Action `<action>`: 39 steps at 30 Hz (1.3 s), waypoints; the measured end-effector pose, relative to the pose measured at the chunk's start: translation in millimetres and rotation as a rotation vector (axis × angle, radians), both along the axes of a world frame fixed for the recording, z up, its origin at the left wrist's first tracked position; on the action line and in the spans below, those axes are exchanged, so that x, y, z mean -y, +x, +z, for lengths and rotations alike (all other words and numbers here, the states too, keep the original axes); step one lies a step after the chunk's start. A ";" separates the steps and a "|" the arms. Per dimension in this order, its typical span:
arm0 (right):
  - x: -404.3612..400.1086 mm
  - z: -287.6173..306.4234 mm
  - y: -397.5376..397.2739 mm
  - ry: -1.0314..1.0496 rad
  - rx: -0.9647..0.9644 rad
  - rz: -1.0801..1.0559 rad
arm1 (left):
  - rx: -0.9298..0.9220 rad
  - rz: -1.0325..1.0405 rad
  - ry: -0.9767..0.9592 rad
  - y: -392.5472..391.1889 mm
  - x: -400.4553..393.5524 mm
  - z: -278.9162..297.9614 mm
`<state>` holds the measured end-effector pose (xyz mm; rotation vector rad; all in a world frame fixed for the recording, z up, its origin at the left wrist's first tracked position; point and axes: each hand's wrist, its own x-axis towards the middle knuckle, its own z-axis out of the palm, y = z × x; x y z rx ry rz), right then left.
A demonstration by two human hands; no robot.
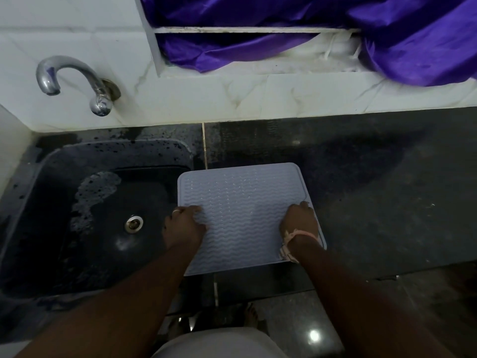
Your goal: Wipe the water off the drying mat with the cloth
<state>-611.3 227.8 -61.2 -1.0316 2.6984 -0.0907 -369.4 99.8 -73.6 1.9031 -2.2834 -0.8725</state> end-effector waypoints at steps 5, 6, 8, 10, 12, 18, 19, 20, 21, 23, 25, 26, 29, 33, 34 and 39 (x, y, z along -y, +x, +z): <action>19.4 6.5 51.5 0.020 0.011 0.167 | -0.005 0.023 0.011 -0.4 1.9 1.1; 24.4 6.6 61.7 0.026 0.013 0.203 | -0.011 0.027 0.014 -0.3 1.7 0.8; 34.1 5.9 81.8 0.038 0.021 0.266 | -0.014 0.029 0.025 0.6 2.0 0.3; 41.7 5.4 99.9 0.036 0.026 0.314 | -0.021 0.026 0.047 1.8 2.7 -0.3; 48.1 6.0 116.1 0.031 0.023 0.358 | -0.036 0.031 0.057 2.4 3.7 0.1; 62.8 5.4 153.8 0.010 0.066 0.447 | -0.336 0.487 0.225 15.7 4.6 -3.9; 65.0 5.0 158.9 0.013 0.069 0.456 | -0.410 0.548 0.289 20.5 8.0 -5.6; 67.9 4.4 165.6 0.016 0.063 0.468 | -0.464 0.580 0.356 26.5 11.6 -6.6; 70.9 4.4 172.1 0.021 0.052 0.482 | -0.509 0.595 0.400 32.2 13.1 -7.3; 77.8 5.1 184.9 0.018 0.021 0.505 | -0.620 0.633 0.485 38.4 11.6 -6.3; 84.8 7.6 195.0 0.009 0.004 0.521 | -0.721 0.662 0.547 38.3 11.2 -5.2; 88.6 9.0 199.8 0.009 0.003 0.534 | -0.749 0.664 0.566 38.4 10.2 -3.2; 96.0 11.9 209.6 0.016 0.018 0.604 | -0.709 0.610 0.526 39.4 8.8 1.3; 98.4 10.1 211.5 -0.001 0.091 0.708 | -0.614 0.522 0.640 45.6 18.0 -16.4; 97.9 11.5 208.5 -0.017 0.104 0.705 | -0.561 0.498 0.615 46.8 21.3 -22.2; 78.4 37.3 145.8 -0.052 0.057 0.501 | -0.435 0.449 0.306 32.0 19.6 -14.0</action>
